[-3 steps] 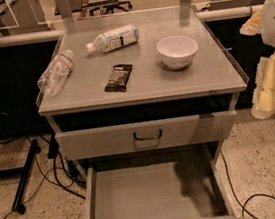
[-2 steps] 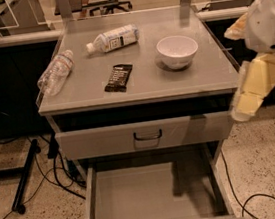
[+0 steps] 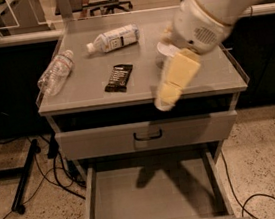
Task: Place rxbar chocolate into middle drawer
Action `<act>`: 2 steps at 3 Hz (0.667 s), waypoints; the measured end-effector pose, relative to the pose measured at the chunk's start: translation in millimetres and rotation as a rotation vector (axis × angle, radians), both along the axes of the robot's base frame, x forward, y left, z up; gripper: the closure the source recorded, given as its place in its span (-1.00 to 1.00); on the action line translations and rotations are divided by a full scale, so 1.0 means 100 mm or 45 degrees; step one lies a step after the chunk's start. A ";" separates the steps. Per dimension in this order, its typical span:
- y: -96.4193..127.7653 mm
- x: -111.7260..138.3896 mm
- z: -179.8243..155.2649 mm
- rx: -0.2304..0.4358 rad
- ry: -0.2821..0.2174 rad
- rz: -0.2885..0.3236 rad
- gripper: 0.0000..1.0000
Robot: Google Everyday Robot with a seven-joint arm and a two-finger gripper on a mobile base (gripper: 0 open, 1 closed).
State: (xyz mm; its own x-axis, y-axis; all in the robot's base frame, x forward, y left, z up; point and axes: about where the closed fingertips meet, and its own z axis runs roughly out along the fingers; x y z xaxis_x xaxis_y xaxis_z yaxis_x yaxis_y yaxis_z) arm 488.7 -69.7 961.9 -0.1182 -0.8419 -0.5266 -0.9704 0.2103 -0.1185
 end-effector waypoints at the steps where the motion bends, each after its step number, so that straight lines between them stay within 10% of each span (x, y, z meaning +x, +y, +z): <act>1: 0.44 0.32 -0.01 0.004 -0.007 0.039 -1.00; 2: 0.44 0.32 -0.01 0.004 -0.007 0.039 -1.00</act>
Offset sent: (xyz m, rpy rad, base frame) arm 0.0272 0.0341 -0.0013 0.0054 -0.0033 0.0188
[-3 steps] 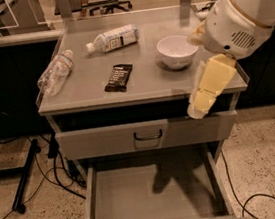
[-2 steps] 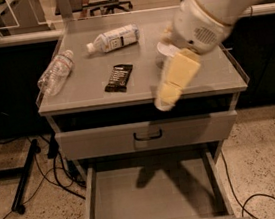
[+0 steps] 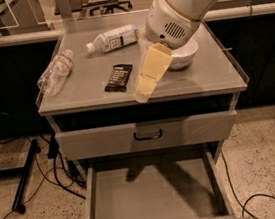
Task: Place rxbar chocolate into middle drawer
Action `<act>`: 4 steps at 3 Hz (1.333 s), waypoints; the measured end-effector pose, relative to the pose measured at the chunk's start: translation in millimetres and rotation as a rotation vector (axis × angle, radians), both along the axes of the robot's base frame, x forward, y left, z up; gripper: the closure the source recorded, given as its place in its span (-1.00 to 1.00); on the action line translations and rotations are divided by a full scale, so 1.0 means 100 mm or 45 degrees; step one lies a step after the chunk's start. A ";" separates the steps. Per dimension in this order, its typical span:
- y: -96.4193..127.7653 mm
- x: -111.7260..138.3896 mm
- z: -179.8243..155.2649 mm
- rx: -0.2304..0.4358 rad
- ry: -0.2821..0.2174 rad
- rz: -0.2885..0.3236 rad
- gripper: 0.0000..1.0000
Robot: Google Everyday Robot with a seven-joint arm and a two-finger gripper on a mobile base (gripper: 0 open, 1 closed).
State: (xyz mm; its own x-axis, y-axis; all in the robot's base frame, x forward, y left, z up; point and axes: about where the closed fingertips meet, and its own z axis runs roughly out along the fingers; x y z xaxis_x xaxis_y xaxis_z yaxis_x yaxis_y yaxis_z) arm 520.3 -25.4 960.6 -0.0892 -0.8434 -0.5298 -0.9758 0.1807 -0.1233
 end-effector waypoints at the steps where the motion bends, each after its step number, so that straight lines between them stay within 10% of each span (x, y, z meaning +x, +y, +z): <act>1: -0.05 -0.06 -0.07 -0.001 0.021 -0.030 -1.00; 4: 0.11 1.07 -0.48 -0.024 -0.094 -0.103 -1.00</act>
Offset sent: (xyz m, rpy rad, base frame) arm 0.0602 -0.0210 -0.0478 -0.0258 -0.0110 -0.0824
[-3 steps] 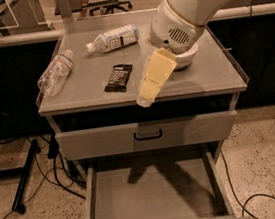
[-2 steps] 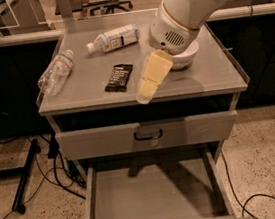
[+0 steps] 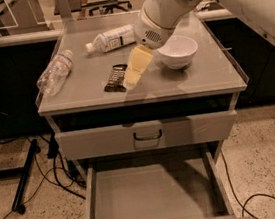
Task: Place rxbar chocolate into middle drawer
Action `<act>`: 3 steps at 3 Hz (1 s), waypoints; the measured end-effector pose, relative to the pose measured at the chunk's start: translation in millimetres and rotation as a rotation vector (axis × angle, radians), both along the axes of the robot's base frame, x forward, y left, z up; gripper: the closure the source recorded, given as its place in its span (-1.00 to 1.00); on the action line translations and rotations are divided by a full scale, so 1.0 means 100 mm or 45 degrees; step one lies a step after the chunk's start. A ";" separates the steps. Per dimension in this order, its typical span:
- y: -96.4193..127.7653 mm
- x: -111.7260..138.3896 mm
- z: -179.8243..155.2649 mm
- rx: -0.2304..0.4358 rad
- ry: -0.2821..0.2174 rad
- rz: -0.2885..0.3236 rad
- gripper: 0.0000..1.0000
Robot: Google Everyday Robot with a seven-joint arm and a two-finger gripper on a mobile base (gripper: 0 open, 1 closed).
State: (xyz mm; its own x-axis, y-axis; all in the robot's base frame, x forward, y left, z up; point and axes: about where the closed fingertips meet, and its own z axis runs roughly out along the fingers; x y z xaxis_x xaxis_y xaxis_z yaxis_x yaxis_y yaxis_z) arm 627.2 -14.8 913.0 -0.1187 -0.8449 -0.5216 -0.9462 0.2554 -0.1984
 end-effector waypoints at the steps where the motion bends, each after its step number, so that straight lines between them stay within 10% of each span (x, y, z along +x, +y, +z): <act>1: 0.00 0.00 0.00 0.000 0.000 0.000 -1.00; 3: 0.06 0.32 -0.15 -0.007 -0.019 -0.028 -1.00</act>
Offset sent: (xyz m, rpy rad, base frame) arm 0.0213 -0.0101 -0.0269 0.0184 0.0429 -0.0836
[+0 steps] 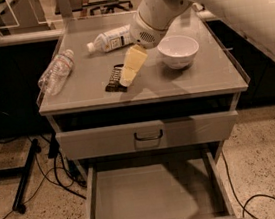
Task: Place rxbar chocolate into middle drawer
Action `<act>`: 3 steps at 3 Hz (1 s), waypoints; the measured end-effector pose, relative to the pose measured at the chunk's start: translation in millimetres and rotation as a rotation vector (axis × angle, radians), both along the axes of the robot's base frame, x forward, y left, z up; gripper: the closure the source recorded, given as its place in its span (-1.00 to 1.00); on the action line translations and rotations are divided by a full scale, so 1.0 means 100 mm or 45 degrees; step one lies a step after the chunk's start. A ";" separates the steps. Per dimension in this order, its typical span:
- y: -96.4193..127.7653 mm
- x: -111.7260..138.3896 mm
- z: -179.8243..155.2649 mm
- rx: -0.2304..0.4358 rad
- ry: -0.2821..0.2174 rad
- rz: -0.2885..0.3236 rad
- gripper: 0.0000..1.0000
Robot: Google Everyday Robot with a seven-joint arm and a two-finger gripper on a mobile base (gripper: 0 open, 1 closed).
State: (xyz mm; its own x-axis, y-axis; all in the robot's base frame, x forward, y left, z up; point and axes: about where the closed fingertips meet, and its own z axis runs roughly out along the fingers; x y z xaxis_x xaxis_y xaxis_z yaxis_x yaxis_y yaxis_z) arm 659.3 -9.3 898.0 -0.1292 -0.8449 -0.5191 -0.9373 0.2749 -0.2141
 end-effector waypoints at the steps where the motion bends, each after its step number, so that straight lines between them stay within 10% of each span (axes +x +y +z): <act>1: 0.16 0.18 -0.03 -0.007 -0.021 0.044 -1.00; 3: 0.30 0.18 -0.32 -0.016 0.107 0.066 -1.00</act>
Offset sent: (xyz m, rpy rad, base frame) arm 0.0313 0.0354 -0.0214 -0.0195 0.0506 0.0678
